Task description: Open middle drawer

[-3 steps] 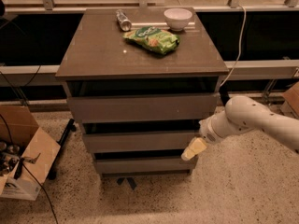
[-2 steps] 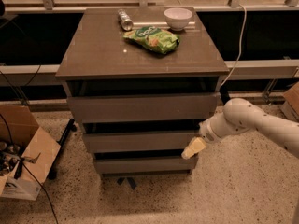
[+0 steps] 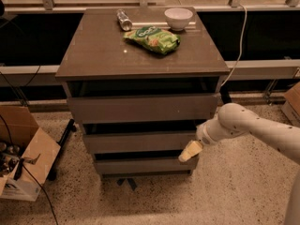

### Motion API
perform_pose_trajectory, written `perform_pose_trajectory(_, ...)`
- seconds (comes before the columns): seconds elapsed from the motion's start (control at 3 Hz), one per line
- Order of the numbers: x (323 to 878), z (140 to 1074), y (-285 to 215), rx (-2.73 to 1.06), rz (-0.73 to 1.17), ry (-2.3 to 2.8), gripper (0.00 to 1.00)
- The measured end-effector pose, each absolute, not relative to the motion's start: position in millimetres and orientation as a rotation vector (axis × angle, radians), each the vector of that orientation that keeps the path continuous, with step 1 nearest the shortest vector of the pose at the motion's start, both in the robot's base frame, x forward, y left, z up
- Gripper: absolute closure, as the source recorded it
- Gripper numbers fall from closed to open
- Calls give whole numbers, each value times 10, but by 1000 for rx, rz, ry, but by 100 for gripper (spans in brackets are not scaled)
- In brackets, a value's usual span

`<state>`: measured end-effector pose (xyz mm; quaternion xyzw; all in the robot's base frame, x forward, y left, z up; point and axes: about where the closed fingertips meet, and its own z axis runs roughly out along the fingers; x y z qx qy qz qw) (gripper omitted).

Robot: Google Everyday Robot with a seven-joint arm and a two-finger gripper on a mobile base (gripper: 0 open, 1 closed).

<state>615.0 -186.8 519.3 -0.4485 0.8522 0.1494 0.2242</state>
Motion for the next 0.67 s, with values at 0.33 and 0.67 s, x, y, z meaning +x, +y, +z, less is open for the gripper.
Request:
perform_pose_trajectory(0.33,6290,4982,-1730,-1247,431,2305,0)
perform_pose_trajectory(0.67,6438,4792,-1570,-1275,465,2261,0)
